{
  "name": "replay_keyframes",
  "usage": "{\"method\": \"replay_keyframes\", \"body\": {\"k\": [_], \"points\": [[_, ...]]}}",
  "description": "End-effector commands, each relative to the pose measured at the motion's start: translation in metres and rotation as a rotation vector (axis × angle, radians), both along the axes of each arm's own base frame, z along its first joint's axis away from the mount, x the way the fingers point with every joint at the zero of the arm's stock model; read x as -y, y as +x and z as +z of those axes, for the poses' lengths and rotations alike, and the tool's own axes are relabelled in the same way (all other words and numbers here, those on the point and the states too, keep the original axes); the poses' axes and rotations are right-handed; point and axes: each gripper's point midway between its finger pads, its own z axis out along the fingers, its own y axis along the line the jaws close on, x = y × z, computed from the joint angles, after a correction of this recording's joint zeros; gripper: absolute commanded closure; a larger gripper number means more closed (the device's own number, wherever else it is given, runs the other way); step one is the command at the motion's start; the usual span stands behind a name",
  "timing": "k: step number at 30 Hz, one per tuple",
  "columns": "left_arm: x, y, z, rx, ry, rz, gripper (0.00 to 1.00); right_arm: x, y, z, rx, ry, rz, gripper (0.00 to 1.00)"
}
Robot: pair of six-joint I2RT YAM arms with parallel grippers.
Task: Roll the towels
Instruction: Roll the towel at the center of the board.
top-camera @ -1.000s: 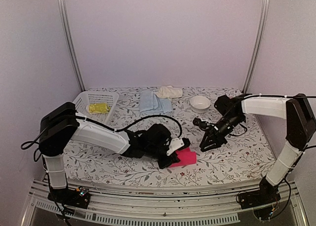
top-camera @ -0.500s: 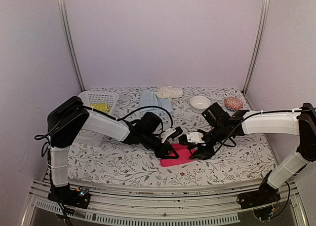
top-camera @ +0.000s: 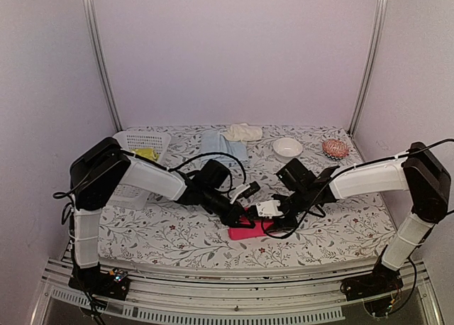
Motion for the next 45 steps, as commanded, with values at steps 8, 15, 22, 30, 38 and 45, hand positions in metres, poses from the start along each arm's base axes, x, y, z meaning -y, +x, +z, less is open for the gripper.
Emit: {"method": "replay_keyframes", "body": {"k": [8,15,22,30,38,45], "points": [[-0.056,-0.003,-0.037,-0.013,0.244,0.119,0.63,0.013,-0.047,-0.045,-0.332,-0.174,0.067,0.88],[-0.089,0.0,0.017,0.169,0.217,0.277,0.5,0.013,-0.073,-0.027,-0.662,-0.216,0.036,0.91],[-0.118,-0.022,0.053,0.505,0.22,0.356,0.49,0.006,-0.067,-0.021,-0.945,-0.251,-0.027,0.91],[-0.093,-0.061,0.069,0.762,0.153,0.179,0.47,0.004,-0.045,-0.057,-1.132,-0.349,-0.137,0.91],[-0.042,-0.061,0.055,1.002,0.264,-0.063,0.43,-0.001,-0.035,-0.064,-1.135,-0.353,-0.184,0.91],[-0.028,-0.044,0.017,1.153,0.476,-0.174,0.43,0.002,-0.035,-0.066,-1.128,-0.375,-0.205,0.91]]}}
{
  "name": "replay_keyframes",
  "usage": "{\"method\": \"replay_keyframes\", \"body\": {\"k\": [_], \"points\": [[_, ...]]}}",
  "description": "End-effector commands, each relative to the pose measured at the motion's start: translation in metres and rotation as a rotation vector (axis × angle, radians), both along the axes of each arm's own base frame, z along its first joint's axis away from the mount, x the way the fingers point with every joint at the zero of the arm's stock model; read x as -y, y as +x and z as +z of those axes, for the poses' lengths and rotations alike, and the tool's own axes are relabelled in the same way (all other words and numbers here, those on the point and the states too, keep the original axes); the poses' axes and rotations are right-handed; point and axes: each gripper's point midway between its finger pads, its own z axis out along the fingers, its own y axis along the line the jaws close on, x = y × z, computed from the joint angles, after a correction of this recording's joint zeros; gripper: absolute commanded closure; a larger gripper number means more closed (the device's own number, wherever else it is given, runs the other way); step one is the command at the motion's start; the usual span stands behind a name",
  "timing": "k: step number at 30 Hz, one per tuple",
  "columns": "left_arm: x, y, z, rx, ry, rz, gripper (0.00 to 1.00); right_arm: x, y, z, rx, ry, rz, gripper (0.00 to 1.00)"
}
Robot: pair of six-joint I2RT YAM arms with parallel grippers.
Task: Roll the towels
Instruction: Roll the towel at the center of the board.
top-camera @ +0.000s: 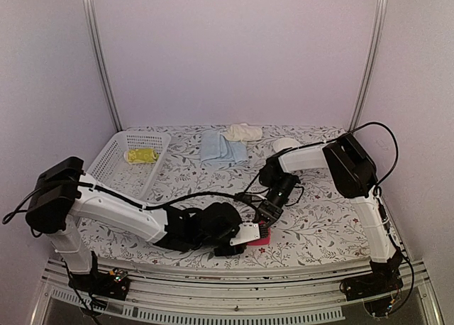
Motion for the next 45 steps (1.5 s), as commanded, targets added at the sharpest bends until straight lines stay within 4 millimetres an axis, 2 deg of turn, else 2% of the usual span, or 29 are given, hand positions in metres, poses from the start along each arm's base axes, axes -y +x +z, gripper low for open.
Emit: {"method": "replay_keyframes", "body": {"k": [1,7,12,15,18,20,25,27,29,35,37,41,45], "points": [[-0.004,0.01,-0.022,0.121,0.176,-0.03,0.43,0.027,-0.011,-0.054,0.039,-0.197,0.087,0.91],[-0.003,0.011,-0.042,0.099,0.233,-0.025,0.49,0.027,-0.011,-0.053,0.039,-0.193,0.088,0.89],[-0.001,0.01,-0.049,0.057,0.23,-0.009,0.63,0.024,-0.01,-0.035,0.053,-0.136,0.085,0.75],[-0.003,0.005,-0.055,0.013,0.227,-0.004,0.69,0.024,0.002,-0.014,0.078,-0.079,0.046,0.68],[-0.006,0.0,-0.06,-0.047,0.219,0.015,0.74,0.032,0.024,0.023,0.137,0.013,-0.029,0.63],[-0.01,-0.002,-0.065,-0.093,0.21,0.04,0.75,0.044,0.037,0.04,0.171,0.066,-0.077,0.6],[-0.019,-0.012,-0.078,-0.2,0.183,0.075,0.77,0.079,0.07,0.075,0.307,0.131,-0.198,0.6],[-0.02,-0.014,-0.083,-0.241,0.173,0.084,0.77,0.085,0.077,0.085,0.388,0.147,-0.223,0.59],[-0.02,-0.017,-0.087,-0.291,0.154,0.085,0.77,0.089,0.087,0.089,0.509,0.143,-0.25,0.56],[-0.018,-0.023,-0.091,-0.54,0.063,0.103,0.77,0.101,0.093,0.09,0.729,0.12,-0.297,0.53],[-0.016,-0.022,-0.088,-0.62,0.031,0.109,0.77,0.105,0.09,0.086,0.767,0.114,-0.304,0.52],[-0.013,-0.016,-0.092,-0.848,-0.018,0.148,0.77,0.095,0.076,0.084,0.762,0.137,-0.239,0.5],[-0.012,-0.008,-0.089,-0.979,-0.078,0.171,0.77,0.083,0.056,0.062,0.87,0.101,-0.125,0.49]]}}
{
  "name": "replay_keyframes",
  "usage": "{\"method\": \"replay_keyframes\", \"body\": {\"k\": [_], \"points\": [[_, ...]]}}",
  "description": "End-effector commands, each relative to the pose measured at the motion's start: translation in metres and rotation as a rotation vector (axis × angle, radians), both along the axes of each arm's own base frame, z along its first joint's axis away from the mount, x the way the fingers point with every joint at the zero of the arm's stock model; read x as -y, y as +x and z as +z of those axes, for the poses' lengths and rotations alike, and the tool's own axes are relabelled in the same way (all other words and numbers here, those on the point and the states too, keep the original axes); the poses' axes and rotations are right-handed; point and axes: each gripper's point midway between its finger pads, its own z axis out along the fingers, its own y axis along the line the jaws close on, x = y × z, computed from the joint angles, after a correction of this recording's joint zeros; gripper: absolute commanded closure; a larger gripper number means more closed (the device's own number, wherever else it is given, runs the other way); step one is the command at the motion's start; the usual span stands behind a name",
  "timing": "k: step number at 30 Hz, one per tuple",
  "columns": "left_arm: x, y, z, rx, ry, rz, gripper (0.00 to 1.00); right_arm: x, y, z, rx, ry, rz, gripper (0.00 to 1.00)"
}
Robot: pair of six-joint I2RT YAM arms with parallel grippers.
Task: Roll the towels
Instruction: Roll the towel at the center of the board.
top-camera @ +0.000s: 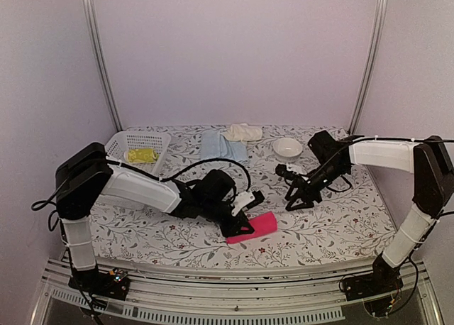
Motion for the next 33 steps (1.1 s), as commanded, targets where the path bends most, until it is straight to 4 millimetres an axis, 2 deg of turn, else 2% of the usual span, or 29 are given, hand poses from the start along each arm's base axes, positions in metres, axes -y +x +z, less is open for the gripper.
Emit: {"method": "replay_keyframes", "body": {"k": [1,6,9,15,21,24,28,33], "points": [[-0.035,-0.041,-0.059,-0.409,0.115,-0.011,0.77,-0.018,-0.02,-0.017,0.157,-0.067,0.104,0.49],[-0.037,-0.041,-0.066,-0.546,0.107,0.005,0.76,-0.036,-0.041,-0.041,0.295,-0.145,0.202,0.49],[-0.038,-0.04,-0.07,-0.589,0.117,0.008,0.76,-0.048,-0.046,-0.042,0.372,-0.164,0.236,0.48],[-0.041,-0.043,-0.082,-0.677,0.16,0.018,0.77,-0.066,-0.045,-0.014,0.475,-0.148,0.284,0.49],[-0.043,-0.041,-0.086,-0.694,0.168,0.035,0.78,-0.061,-0.039,0.014,0.536,-0.173,0.279,0.49],[-0.045,-0.041,-0.086,-0.699,0.17,0.038,0.78,-0.063,-0.042,0.019,0.526,-0.165,0.28,0.49],[-0.046,-0.042,-0.088,-0.705,0.174,0.043,0.79,-0.071,-0.047,0.009,0.52,-0.146,0.295,0.48],[-0.049,-0.04,-0.092,-0.725,0.182,0.058,0.79,-0.081,-0.056,-0.022,0.488,-0.157,0.34,0.47]]}}
